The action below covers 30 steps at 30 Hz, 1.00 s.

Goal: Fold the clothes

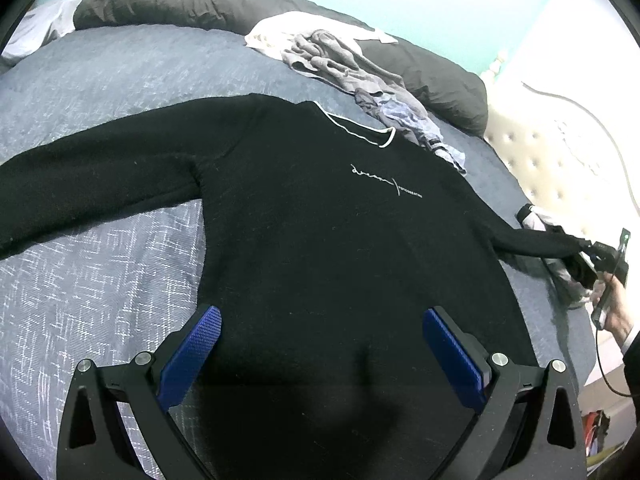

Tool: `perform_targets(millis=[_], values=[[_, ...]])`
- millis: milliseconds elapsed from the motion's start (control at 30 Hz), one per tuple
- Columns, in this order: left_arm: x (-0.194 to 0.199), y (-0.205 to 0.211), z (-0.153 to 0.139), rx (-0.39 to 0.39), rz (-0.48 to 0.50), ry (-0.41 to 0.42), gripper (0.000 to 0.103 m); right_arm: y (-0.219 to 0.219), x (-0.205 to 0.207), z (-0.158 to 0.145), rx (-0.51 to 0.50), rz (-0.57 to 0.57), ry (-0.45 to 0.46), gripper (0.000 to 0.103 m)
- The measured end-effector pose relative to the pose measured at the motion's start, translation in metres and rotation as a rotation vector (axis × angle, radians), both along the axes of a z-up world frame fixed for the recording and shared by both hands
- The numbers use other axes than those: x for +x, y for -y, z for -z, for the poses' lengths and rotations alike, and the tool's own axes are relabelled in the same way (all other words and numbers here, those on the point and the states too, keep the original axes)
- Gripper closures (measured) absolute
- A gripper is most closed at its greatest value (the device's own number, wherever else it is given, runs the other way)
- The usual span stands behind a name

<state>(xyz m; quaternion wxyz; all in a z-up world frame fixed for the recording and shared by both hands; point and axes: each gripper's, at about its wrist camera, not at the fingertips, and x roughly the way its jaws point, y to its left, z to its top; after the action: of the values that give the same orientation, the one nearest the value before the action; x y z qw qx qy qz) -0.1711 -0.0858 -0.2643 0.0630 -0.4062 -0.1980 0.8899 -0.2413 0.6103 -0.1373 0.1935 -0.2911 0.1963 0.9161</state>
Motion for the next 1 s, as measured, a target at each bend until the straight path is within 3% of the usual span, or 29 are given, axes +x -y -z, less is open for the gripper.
perform_targets(millis=[300, 500, 633, 833, 1000], values=[[0.003, 0.006, -0.002, 0.014, 0.004, -0.001, 0.0, 0.061, -0.026, -0.043, 0.051, -0.158, -0.049, 0.097], [0.007, 0.009, -0.007, 0.014, 0.007, -0.015, 0.0, 0.149, -0.062, -0.082, 0.074, -0.371, -0.108, 0.097], [0.011, 0.014, -0.009, 0.013, 0.0, -0.023, 0.0, 0.234, -0.085, -0.099, 0.078, -0.569, -0.126, 0.097], [0.02, 0.026, -0.009, 0.019, -0.005, -0.022, 0.0, 0.35, -0.097, -0.089, 0.027, -0.829, -0.099, 0.097], [0.027, 0.038, -0.01, 0.029, -0.021, -0.029, 0.0, 0.444, -0.087, -0.039, 0.027, -1.048, 0.023, 0.097]])
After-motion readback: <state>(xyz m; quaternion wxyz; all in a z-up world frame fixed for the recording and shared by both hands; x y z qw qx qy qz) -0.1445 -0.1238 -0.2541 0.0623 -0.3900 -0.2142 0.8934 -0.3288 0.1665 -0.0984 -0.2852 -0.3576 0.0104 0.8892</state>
